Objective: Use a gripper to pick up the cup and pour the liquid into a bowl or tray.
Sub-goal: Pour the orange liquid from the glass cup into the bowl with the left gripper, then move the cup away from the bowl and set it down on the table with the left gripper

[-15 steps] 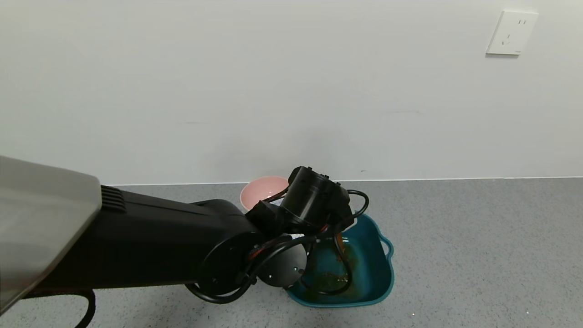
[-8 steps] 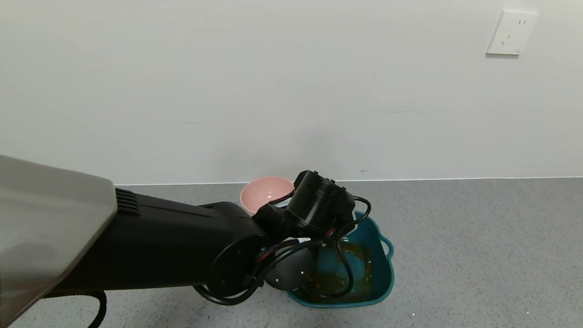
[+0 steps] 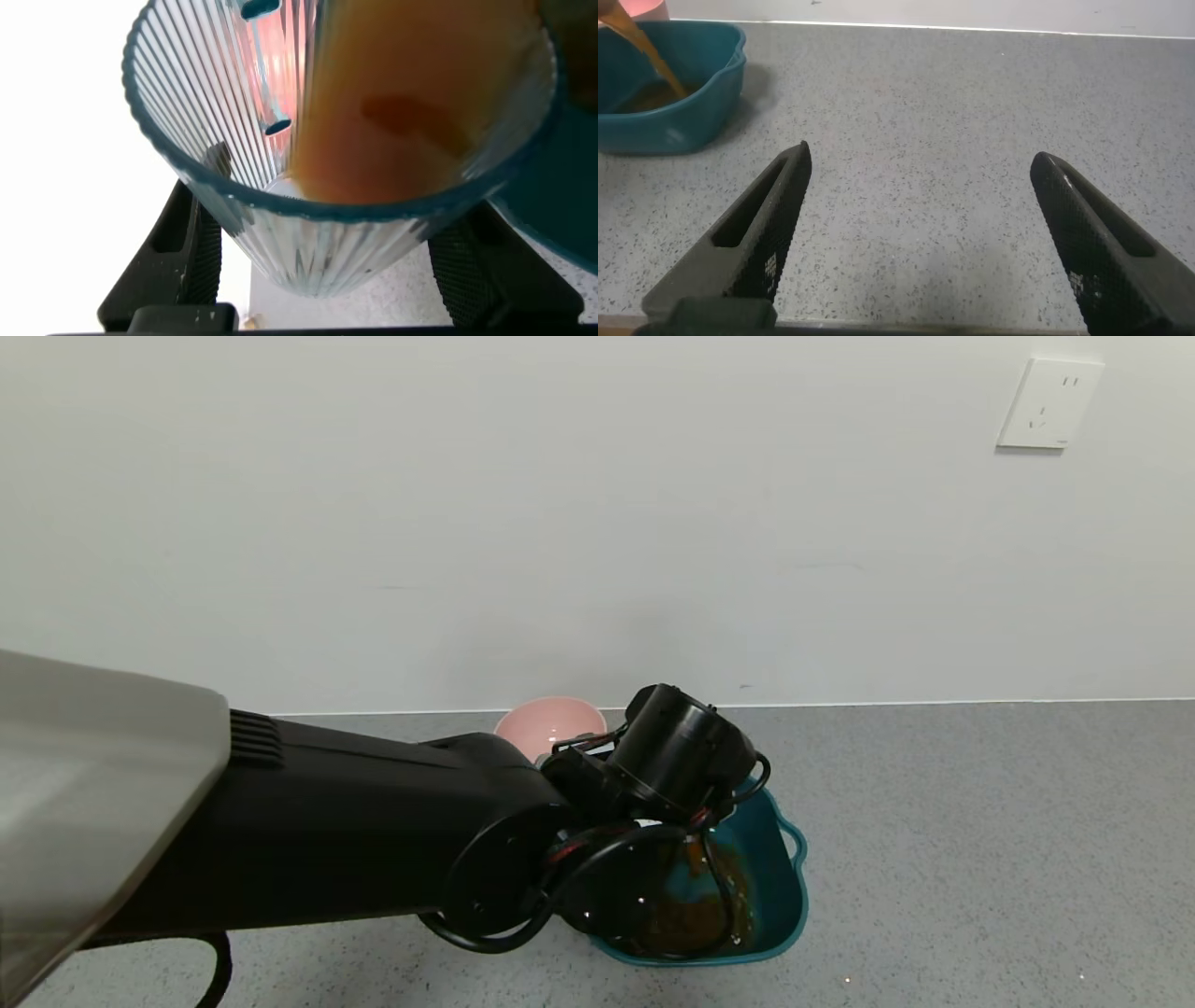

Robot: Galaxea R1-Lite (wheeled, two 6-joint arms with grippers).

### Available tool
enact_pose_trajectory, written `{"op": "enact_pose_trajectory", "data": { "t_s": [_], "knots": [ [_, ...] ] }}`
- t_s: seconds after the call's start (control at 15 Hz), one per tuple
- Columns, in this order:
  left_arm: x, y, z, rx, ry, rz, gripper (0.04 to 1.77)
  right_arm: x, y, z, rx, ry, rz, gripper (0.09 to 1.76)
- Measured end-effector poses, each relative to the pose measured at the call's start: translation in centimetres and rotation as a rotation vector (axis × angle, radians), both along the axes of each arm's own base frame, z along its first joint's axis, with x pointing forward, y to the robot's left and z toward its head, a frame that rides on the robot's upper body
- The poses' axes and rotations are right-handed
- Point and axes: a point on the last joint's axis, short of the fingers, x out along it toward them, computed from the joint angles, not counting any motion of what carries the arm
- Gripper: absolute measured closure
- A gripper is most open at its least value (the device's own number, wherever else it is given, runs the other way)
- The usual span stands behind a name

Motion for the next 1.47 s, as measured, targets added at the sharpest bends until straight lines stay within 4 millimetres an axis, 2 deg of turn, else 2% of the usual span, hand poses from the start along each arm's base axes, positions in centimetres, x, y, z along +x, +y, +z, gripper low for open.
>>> {"op": "enact_pose_trajectory", "data": {
  "t_s": [1.47],
  "knots": [
    [-0.9,-1.5,-0.6,0.236,-0.095,0.091,0.55,0.0,0.0,0.0,-0.001,0.0,0.0,0.14]
  ]
}}
